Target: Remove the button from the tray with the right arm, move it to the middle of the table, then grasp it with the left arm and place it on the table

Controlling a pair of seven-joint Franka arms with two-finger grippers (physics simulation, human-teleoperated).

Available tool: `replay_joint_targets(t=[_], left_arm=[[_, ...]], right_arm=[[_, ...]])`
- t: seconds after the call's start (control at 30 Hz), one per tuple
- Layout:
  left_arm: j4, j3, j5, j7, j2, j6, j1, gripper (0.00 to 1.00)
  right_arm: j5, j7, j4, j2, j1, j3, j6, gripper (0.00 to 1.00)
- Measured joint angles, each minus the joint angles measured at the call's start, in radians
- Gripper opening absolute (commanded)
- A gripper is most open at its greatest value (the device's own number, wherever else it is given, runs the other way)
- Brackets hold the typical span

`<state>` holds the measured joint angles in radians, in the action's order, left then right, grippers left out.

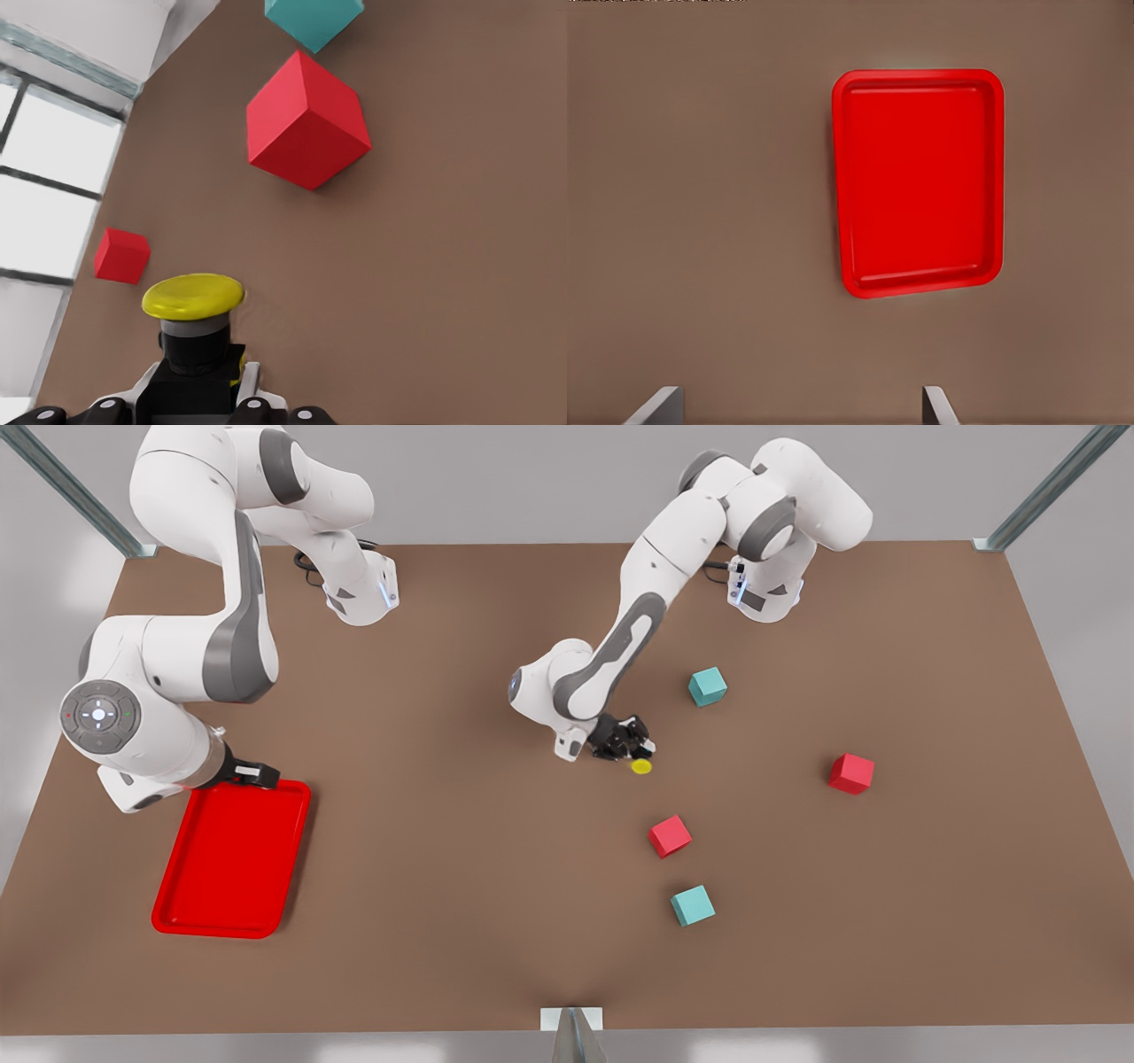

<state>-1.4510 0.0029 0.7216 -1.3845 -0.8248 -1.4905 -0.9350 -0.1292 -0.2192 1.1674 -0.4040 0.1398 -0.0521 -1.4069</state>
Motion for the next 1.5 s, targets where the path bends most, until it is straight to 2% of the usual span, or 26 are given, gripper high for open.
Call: replay_joint_targets(t=[0.13,0.3,0.47,0.87,0.9,1.5], left_arm=[[0.009,0.001,0.128,-0.279,-0.015,0.140,0.003,0.48],[0.010,0.004,0.203,-0.601,-0.069,0.205,0.004,0.48],[0.009,0.006,0.250,-0.858,-0.150,0.219,0.018,0.48],[0.009,0.008,0.276,-1.262,-0.236,0.140,0.026,0.48],[0.009,0.009,0.276,-1.285,-0.237,0.134,0.026,1.00],[0.009,0.036,0.284,-1.484,-0.183,0.159,0.020,1.00]], right_arm=[[-0.001,0.001,0.001,-0.003,-0.009,-0.002,-0.018,1.00],[0.000,0.001,0.010,-0.006,-0.016,-0.004,-0.031,1.00],[0.001,0.002,0.021,-0.007,-0.026,-0.004,-0.040,1.00],[0.001,0.003,0.026,-0.006,-0.024,-0.004,-0.046,1.00],[0.001,0.003,0.026,-0.006,-0.024,-0.004,-0.045,1.00],[0.000,0.004,0.018,-0.002,-0.017,-0.004,-0.045,1.00]])
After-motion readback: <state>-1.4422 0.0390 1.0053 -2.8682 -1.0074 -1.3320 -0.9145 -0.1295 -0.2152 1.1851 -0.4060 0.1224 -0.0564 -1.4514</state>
